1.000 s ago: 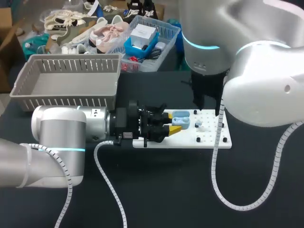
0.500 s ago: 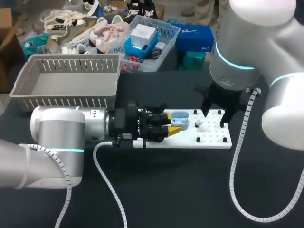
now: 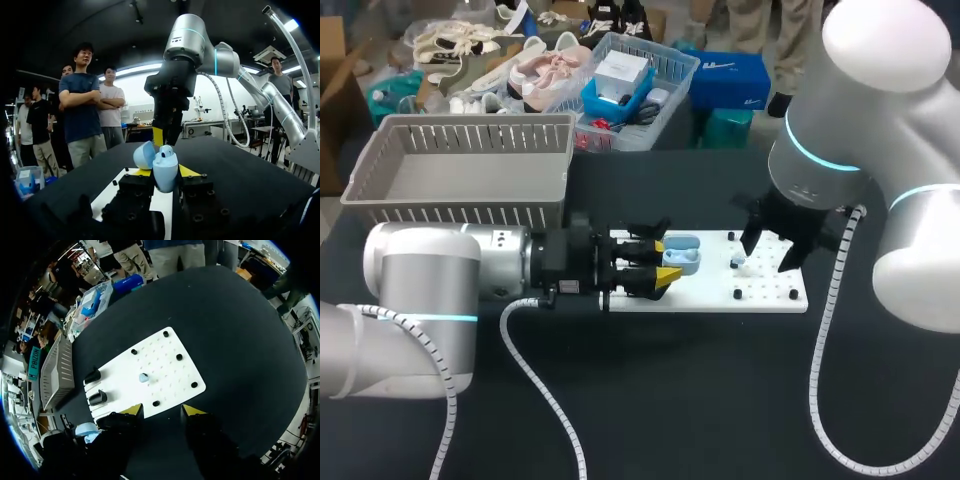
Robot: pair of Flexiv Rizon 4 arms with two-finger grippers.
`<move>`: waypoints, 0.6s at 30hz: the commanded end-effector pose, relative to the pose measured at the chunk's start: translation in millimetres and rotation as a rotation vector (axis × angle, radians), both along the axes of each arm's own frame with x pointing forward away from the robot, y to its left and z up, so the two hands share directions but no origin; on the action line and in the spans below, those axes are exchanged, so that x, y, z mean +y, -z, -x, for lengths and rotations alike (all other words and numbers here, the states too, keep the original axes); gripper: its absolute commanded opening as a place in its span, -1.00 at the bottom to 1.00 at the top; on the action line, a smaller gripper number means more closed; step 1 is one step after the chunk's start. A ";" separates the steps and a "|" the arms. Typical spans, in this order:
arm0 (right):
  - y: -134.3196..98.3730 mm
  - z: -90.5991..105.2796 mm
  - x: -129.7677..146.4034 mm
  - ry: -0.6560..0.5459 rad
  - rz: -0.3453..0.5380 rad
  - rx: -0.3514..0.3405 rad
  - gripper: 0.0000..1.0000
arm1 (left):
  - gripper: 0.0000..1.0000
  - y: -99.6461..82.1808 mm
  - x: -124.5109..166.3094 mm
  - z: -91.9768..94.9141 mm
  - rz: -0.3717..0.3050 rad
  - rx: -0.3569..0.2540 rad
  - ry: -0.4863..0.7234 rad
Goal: Pick up each earbud case from the left stands, insert the matching earbuds, close the lid, and place the case in the box.
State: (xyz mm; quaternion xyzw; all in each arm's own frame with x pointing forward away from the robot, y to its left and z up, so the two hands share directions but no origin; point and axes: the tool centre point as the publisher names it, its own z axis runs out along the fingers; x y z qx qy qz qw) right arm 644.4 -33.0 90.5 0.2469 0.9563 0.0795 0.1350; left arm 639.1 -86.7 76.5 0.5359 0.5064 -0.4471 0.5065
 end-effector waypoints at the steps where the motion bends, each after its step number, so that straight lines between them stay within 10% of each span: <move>1: 13.9 -16.4 8.4 0.002 0.007 0.009 -0.07 | -1.00 -0.3 2.0 2.2 0.000 -0.002 -0.002; 18: 35.9 -38.5 18.6 -0.072 -0.021 -0.038 -0.15 | -1.00 -0.3 2.0 2.2 0.000 -0.002 -0.002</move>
